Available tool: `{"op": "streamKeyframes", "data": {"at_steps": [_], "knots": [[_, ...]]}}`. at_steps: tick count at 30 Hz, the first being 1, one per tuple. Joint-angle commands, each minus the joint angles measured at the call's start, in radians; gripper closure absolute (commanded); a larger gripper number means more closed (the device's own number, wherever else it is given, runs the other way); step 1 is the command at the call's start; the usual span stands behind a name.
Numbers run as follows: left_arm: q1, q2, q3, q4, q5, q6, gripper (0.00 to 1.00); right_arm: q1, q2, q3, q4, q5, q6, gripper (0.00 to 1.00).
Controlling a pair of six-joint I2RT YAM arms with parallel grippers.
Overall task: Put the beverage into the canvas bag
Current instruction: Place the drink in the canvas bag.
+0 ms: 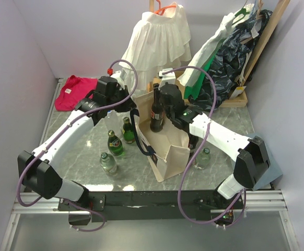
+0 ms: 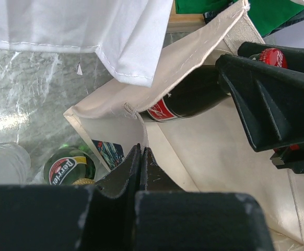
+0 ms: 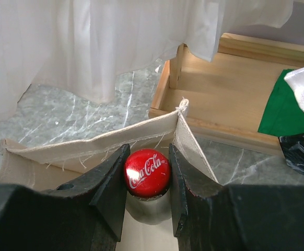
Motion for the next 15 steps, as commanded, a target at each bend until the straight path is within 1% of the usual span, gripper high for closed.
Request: {"op": "streamKeyframes", "data": {"at_steps": [1, 15], "knots": [[-0.010, 0.021, 0.026, -0.041, 0.024, 0.008, 0.99, 0.004, -0.071, 0.014, 0.176, 0.029, 0.025, 1.00], [-0.011, 0.015, 0.018, -0.041, 0.015, 0.007, 0.99, 0.004, -0.056, 0.024, 0.150, 0.023, 0.019, 1.00]]}}
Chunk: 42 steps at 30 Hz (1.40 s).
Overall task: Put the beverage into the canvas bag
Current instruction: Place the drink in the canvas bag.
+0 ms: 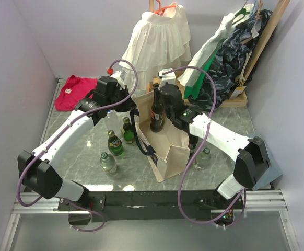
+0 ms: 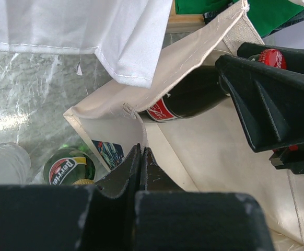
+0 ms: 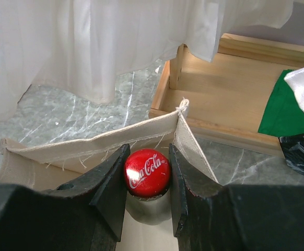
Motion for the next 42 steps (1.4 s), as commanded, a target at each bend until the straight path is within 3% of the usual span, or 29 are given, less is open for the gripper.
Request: {"op": "streamKeyframes", "data": {"at_steps": [1, 6, 8, 14, 30, 42], "knots": [[-0.011, 0.013, 0.014, -0.041, 0.016, 0.010, 0.99, 0.006, -0.053, 0.037, 0.129, 0.022, 0.019, 1.00], [-0.011, 0.010, 0.014, -0.044, 0.011, 0.011, 0.99, 0.006, -0.052, 0.049, 0.115, 0.016, 0.025, 0.72], [-0.011, 0.007, 0.014, -0.046, 0.008, 0.013, 0.99, 0.006, -0.062, 0.044, 0.118, 0.016, 0.035, 0.54], [-0.011, 0.012, 0.019, -0.052, 0.005, 0.023, 0.99, 0.004, -0.051, 0.070, 0.074, 0.013, 0.052, 0.36], [-0.011, -0.001, 0.017, -0.064, -0.009, 0.031, 0.99, 0.006, -0.056, 0.080, 0.057, 0.015, 0.064, 0.32], [-0.011, -0.021, 0.057, -0.116, -0.078, 0.057, 0.97, 0.006, -0.085, 0.254, -0.162, -0.024, 0.147, 0.30]]}}
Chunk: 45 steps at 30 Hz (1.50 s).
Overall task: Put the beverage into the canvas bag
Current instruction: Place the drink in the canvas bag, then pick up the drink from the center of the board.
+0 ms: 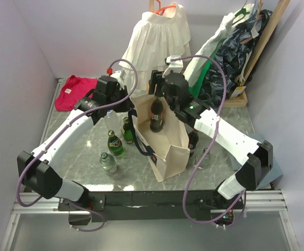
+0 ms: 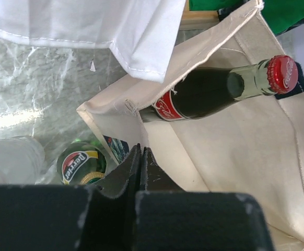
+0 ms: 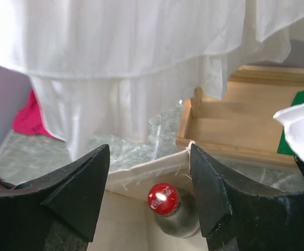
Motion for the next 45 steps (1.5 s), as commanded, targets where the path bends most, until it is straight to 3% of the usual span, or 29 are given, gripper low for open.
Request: {"op": "streamKeyframes", "data": {"at_steps": [1, 3, 14, 18, 24, 36, 40, 45], "knots": [[-0.010, -0.020, 0.037, -0.066, -0.043, 0.040, 0.95, 0.004, -0.064, 0.108, -0.100, -0.013, 0.050, 0.30], [-0.010, -0.019, 0.037, -0.071, -0.051, 0.045, 0.94, 0.006, -0.067, 0.137, -0.153, -0.016, 0.061, 0.30], [-0.010, -0.005, 0.109, -0.143, -0.134, 0.063, 0.68, 0.006, -0.117, 0.162, -0.348, -0.029, 0.130, 0.27], [-0.010, -0.022, 0.092, -0.125, -0.119, 0.061, 0.56, 0.006, -0.139, 0.142, -0.397, -0.009, 0.153, 0.20], [-0.010, -0.063, 0.070, -0.095, -0.120, 0.052, 0.39, 0.006, -0.165, 0.127, -0.429, 0.002, 0.141, 0.22], [-0.009, -0.131, 0.055, -0.134, -0.246, 0.071, 0.30, 0.006, -0.225, 0.075, -0.526, 0.043, 0.118, 0.20], [-0.009, -0.106, 0.099, -0.220, -0.390, 0.025, 0.31, 0.006, -0.234, 0.062, -0.535, 0.048, 0.119, 0.20], [-0.004, -0.091, 0.112, -0.252, -0.431, 0.015, 0.31, 0.006, -0.220, 0.073, -0.547, 0.043, 0.128, 0.19]]}}
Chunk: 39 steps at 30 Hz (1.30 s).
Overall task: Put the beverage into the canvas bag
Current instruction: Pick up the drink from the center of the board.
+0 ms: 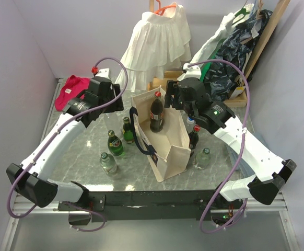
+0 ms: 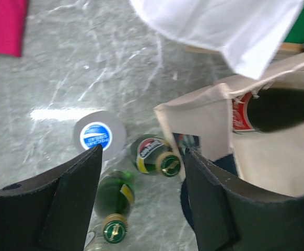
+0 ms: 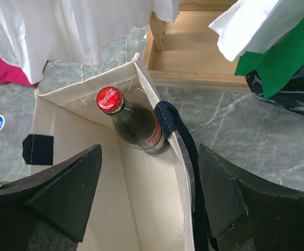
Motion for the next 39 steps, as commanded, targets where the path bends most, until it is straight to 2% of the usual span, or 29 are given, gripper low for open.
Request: {"op": "streamKeyframes", "data": {"at_steps": [1, 5, 11, 21, 39], "knots": [[0.003, 0.003, 0.045, -0.042, -0.094, -0.017, 0.30, 0.006, -0.017, 0.014, -0.007, 0.018, 0.002, 0.19], [0.044, 0.011, 0.036, -0.068, -0.109, -0.038, 0.29, 0.006, -0.006, 0.015, -0.004, 0.015, 0.002, 0.19], [0.133, 0.000, -0.022, -0.035, -0.030, -0.029, 0.30, 0.006, -0.004, 0.005, -0.003, 0.012, 0.006, 0.19], [0.145, 0.043, -0.036, -0.028, 0.049, 0.009, 0.30, 0.006, 0.002, -0.006, -0.001, 0.015, 0.020, 0.19], [0.145, 0.090, -0.078, -0.010, 0.058, 0.028, 0.32, 0.004, 0.003, -0.035, 0.005, 0.013, 0.032, 0.18]]}}
